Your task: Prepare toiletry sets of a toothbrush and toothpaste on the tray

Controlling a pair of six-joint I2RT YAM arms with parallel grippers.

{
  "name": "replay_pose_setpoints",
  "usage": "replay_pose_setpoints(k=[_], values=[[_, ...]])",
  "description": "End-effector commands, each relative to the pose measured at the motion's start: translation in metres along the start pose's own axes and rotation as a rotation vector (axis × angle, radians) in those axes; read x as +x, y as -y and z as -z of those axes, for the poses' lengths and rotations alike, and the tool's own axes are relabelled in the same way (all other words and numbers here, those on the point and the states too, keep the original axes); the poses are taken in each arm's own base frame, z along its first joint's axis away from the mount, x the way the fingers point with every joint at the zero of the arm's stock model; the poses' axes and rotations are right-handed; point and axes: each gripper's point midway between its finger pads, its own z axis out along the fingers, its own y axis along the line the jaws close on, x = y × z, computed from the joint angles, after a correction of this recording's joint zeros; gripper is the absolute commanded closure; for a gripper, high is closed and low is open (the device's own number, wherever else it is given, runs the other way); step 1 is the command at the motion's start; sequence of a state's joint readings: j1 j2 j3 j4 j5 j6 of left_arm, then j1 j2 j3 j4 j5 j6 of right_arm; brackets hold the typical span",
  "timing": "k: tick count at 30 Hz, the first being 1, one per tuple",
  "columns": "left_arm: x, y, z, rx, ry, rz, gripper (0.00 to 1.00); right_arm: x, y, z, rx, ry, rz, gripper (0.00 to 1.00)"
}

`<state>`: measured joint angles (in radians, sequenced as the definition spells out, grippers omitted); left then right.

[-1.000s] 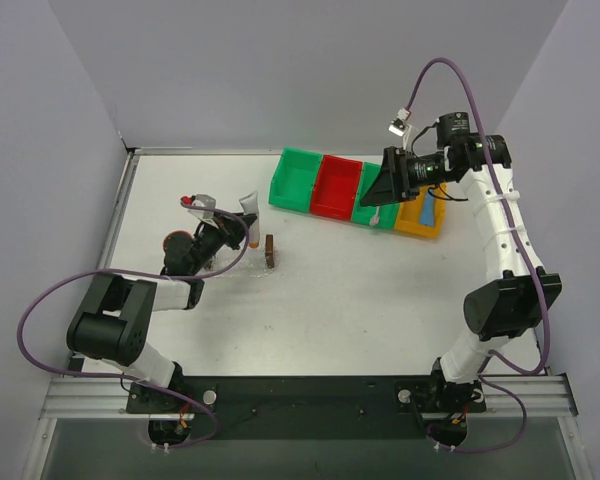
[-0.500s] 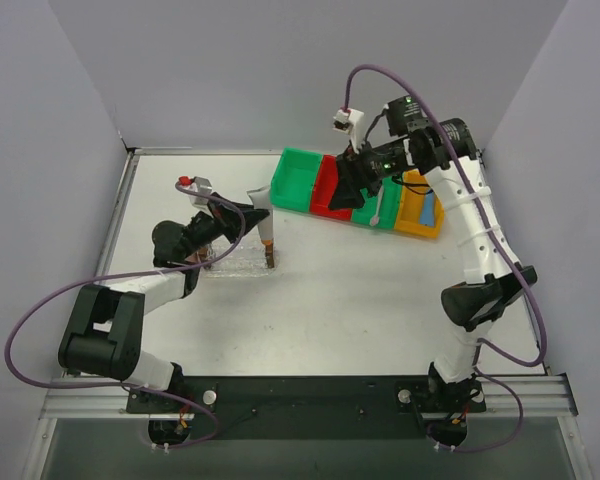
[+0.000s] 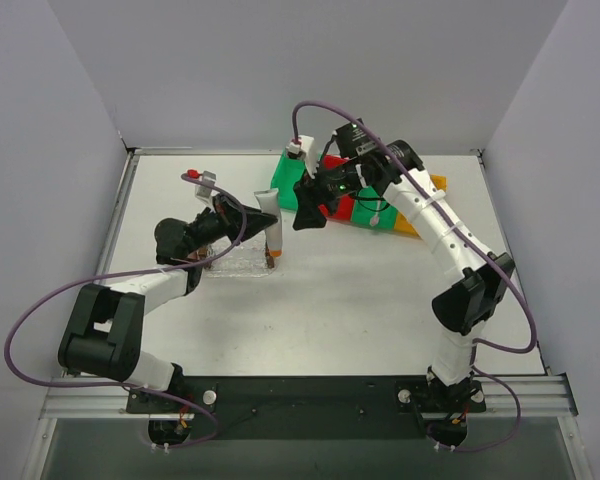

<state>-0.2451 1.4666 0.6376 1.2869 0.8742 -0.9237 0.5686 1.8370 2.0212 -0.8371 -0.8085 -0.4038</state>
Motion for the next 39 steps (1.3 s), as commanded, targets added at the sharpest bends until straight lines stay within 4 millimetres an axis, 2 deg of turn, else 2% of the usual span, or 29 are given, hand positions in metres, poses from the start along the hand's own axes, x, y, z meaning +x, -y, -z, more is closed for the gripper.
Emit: replay_pose_setpoints(k=[1, 7, 8, 9, 14, 20, 32, 37, 39], values=[[-0.037, 0.060, -0.008, 0.224, 0.122, -0.195, 1.00, -0.036, -0.014, 0.005, 0.018, 0.134, 0.099, 0.44], [-0.048, 0.068, -0.007, 0.229, 0.181, -0.160, 1.00, -0.033, -0.023, -0.006, -0.001, 0.142, 0.087, 0.44], [-0.049, 0.068, -0.007, 0.228, 0.186, -0.160, 1.00, -0.026, -0.023, -0.011, -0.005, 0.133, 0.070, 0.44], [-0.050, 0.071, -0.007, 0.231, 0.188, -0.161, 1.00, -0.030, -0.024, -0.011, -0.004, 0.153, 0.078, 0.44], [-0.056, 0.075, -0.005, 0.224, 0.221, -0.156, 1.00, -0.028, -0.030, -0.020, -0.032, 0.156, 0.055, 0.44], [-0.062, 0.085, -0.002, 0.233, 0.247, -0.171, 1.00, -0.027, -0.028, -0.031, -0.045, 0.149, 0.030, 0.45], [-0.067, 0.097, 0.002, 0.237, 0.290, -0.170, 1.00, -0.032, -0.036, -0.041, -0.111, 0.155, 0.003, 0.45], [-0.072, 0.100, 0.002, 0.233, 0.319, -0.175, 1.00, -0.035, -0.042, -0.046, -0.142, 0.155, -0.016, 0.48], [-0.071, 0.100, 0.003, 0.231, 0.319, -0.172, 1.00, -0.036, -0.044, -0.049, -0.150, 0.153, -0.016, 0.54]])
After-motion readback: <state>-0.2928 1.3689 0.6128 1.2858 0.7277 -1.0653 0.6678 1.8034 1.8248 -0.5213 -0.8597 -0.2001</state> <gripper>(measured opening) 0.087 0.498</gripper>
